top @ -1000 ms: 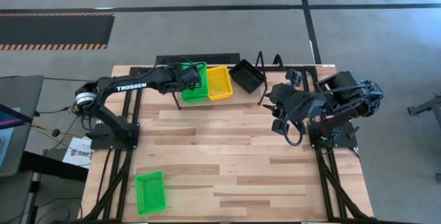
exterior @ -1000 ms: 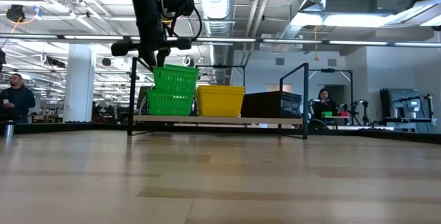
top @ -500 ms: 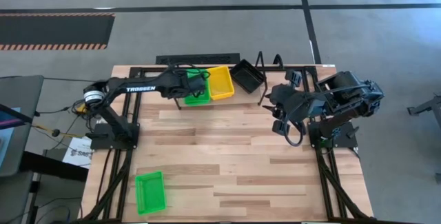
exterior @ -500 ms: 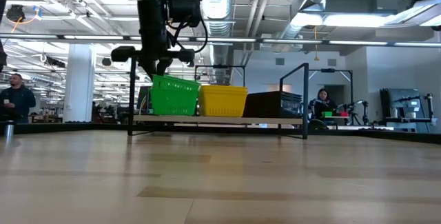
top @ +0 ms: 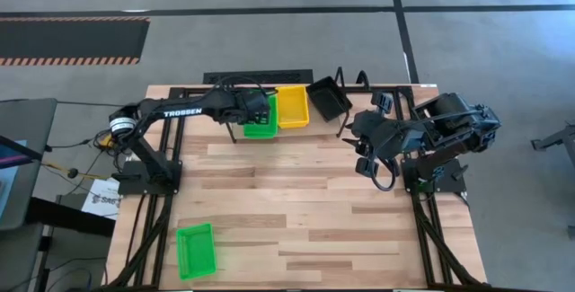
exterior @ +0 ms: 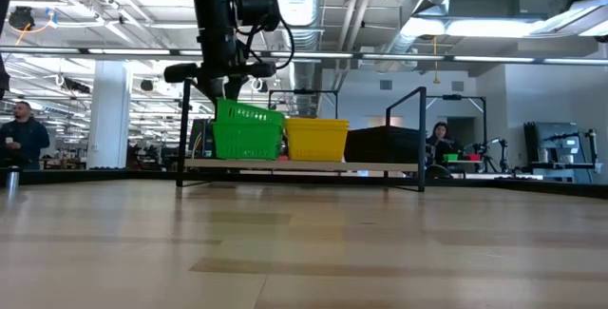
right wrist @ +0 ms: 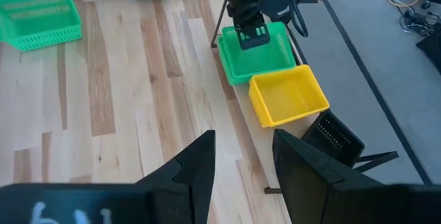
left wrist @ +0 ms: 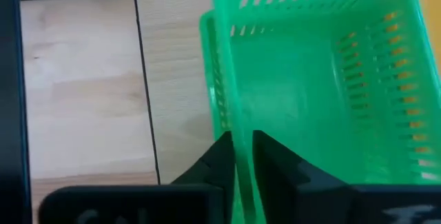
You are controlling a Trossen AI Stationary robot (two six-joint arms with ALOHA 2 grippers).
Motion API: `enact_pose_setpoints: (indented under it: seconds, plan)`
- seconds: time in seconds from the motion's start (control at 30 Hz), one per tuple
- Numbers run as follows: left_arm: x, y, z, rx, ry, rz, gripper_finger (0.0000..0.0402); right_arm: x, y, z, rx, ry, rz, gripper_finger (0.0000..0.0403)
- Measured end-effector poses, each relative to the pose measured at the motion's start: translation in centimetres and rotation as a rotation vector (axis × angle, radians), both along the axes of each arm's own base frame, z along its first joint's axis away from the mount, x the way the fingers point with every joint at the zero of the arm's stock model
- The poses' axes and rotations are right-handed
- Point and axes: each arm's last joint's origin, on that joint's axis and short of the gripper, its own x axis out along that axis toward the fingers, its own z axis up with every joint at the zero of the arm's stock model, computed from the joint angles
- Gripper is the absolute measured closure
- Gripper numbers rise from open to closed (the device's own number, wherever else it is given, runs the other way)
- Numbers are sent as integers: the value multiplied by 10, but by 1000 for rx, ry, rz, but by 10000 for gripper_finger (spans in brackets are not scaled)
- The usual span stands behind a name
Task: Stack baskets on shelf by color
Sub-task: Stack the right green bin on top of the green bin on the shelf, then stack the green bin on top of the green bins on the shelf
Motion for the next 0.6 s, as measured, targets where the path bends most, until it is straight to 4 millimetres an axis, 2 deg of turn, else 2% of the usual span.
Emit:
enact_pose_setpoints:
  seconds: [0.2, 0.33, 0.47, 0.6]
  plan:
    - [0, 0, 1, -8, 2, -27, 322, 0, 0, 0, -1, 1, 0, 237]
    - [-2, -1, 11, -5, 5, -52, 297, 0, 0, 0, 0, 0, 0, 237]
    - [-9, -3, 29, 28, 28, -42, 279, 0, 0, 0, 0, 1, 0, 237]
    - [-22, -10, 60, 49, 50, -44, 266, 0, 0, 0, 0, 0, 0, 237]
